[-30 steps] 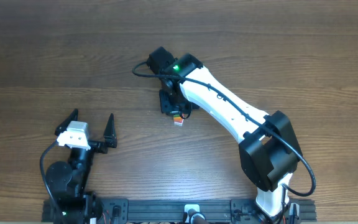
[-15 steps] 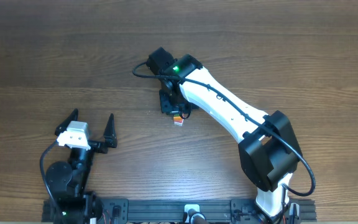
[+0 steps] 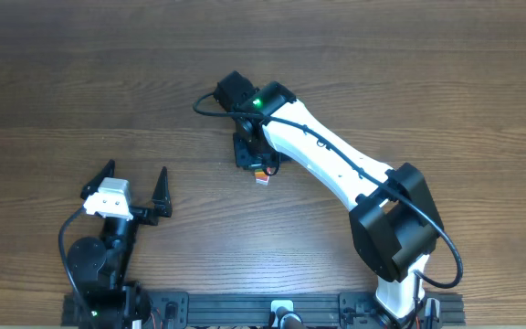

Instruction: Stack Cubes

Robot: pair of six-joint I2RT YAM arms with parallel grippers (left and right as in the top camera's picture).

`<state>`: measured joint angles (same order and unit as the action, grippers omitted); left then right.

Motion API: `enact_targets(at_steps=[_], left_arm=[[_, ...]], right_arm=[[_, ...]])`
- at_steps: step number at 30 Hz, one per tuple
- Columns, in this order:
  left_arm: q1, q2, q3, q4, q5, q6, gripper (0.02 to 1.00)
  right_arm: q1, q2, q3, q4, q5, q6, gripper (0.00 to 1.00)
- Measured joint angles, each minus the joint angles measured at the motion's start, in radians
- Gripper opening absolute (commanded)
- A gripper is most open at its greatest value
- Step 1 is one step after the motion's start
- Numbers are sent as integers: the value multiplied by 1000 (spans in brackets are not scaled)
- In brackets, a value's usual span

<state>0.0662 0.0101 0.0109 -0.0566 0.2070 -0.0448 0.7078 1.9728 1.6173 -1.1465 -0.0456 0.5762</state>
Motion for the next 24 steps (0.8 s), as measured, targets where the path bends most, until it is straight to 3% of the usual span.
enact_targets(at_steps=[12,14,22,24], left_arm=[[0,0,0,0,0,0,998],[0,0,0,0,0,0,998],[0,0,0,0,0,0,1000],[0,0,0,0,0,0,998]], right_arm=[[1,-6,-21,8,0,2,36],[1,-6,-21,11,0,3,91],[1,-7,-30,19,3,14,562],[1,-6,-32,19,3,12,627]])
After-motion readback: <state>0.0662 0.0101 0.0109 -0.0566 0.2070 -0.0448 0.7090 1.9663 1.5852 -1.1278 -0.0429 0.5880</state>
